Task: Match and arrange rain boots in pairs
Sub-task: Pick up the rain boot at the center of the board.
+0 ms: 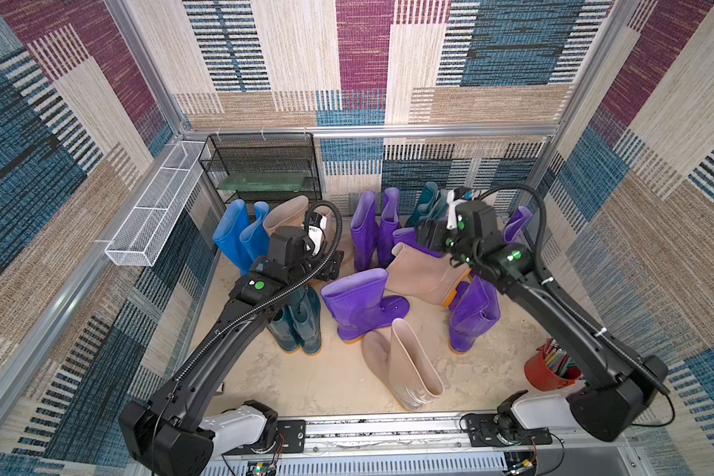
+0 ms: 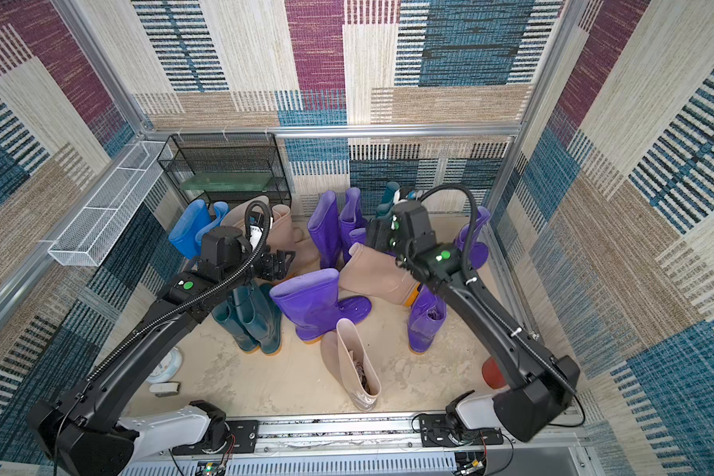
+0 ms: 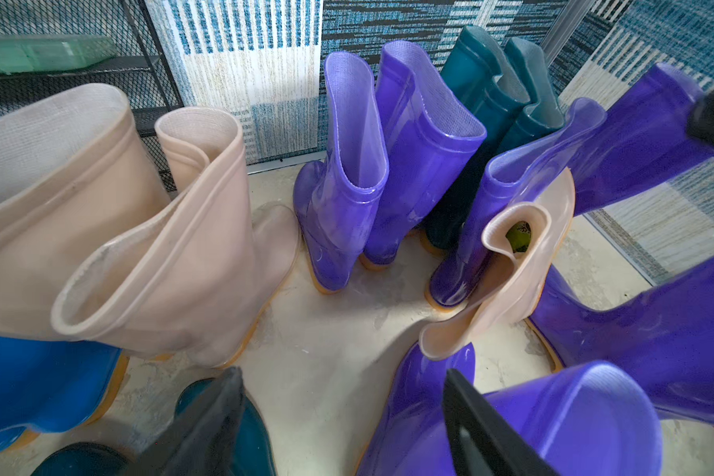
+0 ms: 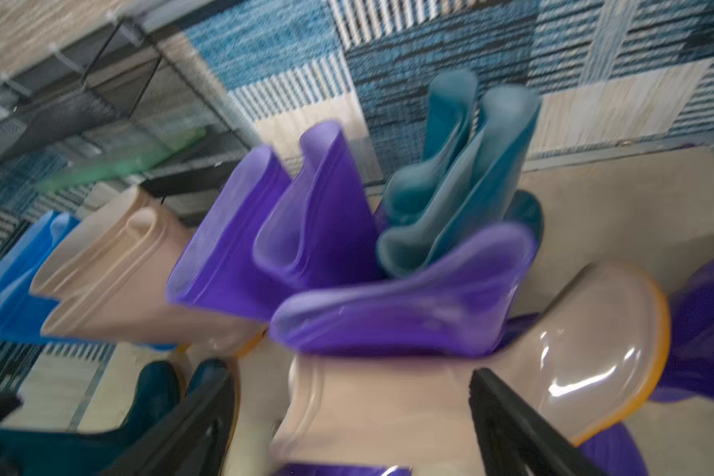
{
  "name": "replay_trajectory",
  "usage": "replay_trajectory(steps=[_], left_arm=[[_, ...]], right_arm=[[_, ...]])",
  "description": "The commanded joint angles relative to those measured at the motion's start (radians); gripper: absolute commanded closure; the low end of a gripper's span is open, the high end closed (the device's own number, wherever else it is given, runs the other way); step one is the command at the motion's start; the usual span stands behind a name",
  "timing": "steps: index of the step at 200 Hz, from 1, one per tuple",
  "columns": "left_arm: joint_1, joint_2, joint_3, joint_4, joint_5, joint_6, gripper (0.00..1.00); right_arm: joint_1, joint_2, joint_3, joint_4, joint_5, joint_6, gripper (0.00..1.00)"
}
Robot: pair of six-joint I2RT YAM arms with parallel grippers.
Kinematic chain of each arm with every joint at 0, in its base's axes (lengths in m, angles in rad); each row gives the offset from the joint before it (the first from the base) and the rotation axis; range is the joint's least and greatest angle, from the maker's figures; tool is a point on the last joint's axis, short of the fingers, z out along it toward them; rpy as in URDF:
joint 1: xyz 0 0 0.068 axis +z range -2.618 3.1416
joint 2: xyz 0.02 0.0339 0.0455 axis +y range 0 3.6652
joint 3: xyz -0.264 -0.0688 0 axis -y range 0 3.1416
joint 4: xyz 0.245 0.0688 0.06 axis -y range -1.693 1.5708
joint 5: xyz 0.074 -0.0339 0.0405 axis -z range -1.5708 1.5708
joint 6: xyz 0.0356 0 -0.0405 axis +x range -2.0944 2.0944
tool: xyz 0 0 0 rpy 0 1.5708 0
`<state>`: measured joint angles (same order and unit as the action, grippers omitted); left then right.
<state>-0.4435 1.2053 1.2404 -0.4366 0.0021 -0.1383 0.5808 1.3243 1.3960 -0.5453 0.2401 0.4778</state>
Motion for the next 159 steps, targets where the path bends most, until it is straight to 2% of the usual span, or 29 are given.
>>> replay_trajectory(steps=[1, 27, 58, 71, 103, 127, 145, 159], left_arm=[[-0.001, -0.024, -0.017, 0.055, -0.05, -0.033, 0.22], [-0.001, -0.05, -0.022, 0.062, -0.044, -0.038, 0.22], [-0.001, -0.083, -0.034, 0.073, -0.056, -0.031, 0.22], [-0.001, -0.094, -0.035, 0.075, -0.055, -0.027, 0.22], [0.0, -0.104, -0.035, 0.075, -0.05, -0.026, 0.22], [-0.001, -0.109, -0.035, 0.077, -0.047, -0.024, 0.22], [-0.001, -0.11, -0.036, 0.076, -0.049, -0.023, 0.22], [-0.001, -0.112, -0.034, 0.076, -0.048, -0.02, 0.22]], right_arm=[[0.09, -0.028, -0.068, 0.144, 0.185, 0.135, 0.05], [0.144, 0.068, -0.03, 0.07, 0.175, 0.23, 0.04], [0.144, 0.181, 0.021, 0.013, 0.141, 0.285, 0.04], [0.141, 0.215, 0.033, -0.015, 0.165, 0.312, 0.04], [0.13, 0.257, 0.005, -0.036, 0.187, 0.34, 0.1], [0.117, 0.249, -0.025, -0.015, 0.209, 0.323, 0.36], [0.107, 0.227, -0.006, -0.038, 0.227, 0.285, 0.79], [0.112, 0.195, 0.009, -0.071, 0.264, 0.252, 0.98]])
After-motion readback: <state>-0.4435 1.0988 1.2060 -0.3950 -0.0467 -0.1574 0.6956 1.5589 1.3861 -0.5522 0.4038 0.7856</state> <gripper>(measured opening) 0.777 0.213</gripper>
